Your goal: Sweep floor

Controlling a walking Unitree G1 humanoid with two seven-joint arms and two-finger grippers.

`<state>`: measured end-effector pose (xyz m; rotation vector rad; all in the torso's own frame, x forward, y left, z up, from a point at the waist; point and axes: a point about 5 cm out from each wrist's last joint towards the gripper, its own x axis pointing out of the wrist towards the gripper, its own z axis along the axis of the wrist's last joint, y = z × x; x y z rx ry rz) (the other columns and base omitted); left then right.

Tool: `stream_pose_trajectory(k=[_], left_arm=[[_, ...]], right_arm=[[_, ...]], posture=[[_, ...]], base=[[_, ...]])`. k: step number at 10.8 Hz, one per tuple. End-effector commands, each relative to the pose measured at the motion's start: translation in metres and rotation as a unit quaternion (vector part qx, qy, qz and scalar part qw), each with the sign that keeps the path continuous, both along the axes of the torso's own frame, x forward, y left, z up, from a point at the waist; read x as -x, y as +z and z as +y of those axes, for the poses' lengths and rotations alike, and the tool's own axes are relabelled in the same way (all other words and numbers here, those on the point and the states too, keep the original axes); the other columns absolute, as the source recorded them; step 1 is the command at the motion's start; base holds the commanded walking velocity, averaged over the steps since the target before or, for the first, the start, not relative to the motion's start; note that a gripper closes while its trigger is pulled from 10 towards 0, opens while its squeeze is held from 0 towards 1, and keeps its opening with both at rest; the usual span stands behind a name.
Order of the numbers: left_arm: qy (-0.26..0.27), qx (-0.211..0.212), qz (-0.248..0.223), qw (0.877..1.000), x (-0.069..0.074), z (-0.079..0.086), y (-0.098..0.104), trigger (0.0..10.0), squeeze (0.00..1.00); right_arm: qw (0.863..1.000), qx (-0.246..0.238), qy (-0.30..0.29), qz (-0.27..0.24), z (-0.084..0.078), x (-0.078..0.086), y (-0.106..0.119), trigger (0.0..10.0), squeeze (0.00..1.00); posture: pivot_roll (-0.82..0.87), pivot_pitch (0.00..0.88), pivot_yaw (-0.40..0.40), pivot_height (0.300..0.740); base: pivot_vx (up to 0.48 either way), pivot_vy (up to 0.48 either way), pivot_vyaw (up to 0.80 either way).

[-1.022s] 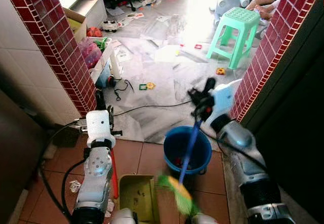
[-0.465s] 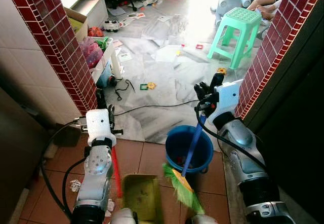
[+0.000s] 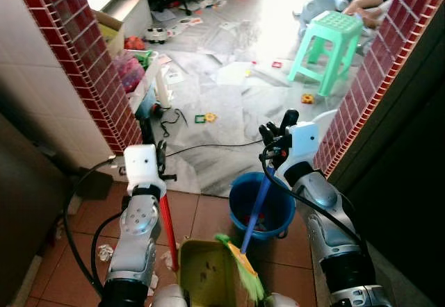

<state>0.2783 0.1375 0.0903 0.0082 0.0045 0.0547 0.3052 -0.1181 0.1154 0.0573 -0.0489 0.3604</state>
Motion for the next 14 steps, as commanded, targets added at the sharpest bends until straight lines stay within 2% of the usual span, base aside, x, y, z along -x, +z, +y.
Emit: stream_pose_trajectory(k=[1, 3, 12, 14], left_arm=[[-0.004, -0.003, -0.037, 0.999, -0.003, -0.002, 0.017, 10.0, 0.00], [-0.015, 0.007, -0.030, 0.999, -0.001, -0.007, 0.015, 10.0, 0.00], [-0.034, 0.003, -0.026, 0.999, -0.002, -0.013, 0.017, 10.0, 0.00], [-0.046, -0.001, -0.035, 0.998, -0.002, -0.017, 0.020, 10.0, 0.00]], right_arm=[[1.000, -0.002, 0.005, -0.008, 0.003, -0.001, 0.006, 10.0, 0.00], [1.000, 0.006, -0.001, -0.001, 0.000, -0.001, 0.001, 10.0, 0.00], [1.000, 0.017, -0.005, 0.010, 0.000, 0.000, -0.004, 10.0, 0.00], [1.000, 0.021, -0.007, 0.015, 0.000, 0.000, -0.007, 10.0, 0.00]], posture=[[-0.02, 0.000, 0.041, 0.740], [-0.02, 0.000, 0.037, 0.740], [-0.02, 0.000, 0.035, 0.740], [-0.02, 0.000, 0.035, 0.740]], base=[[0.000, 0.000, 0.00], [0.000, 0.154, 0.00], [0.000, 0.480, 0.00], [0.000, 0.000, 0.00]])
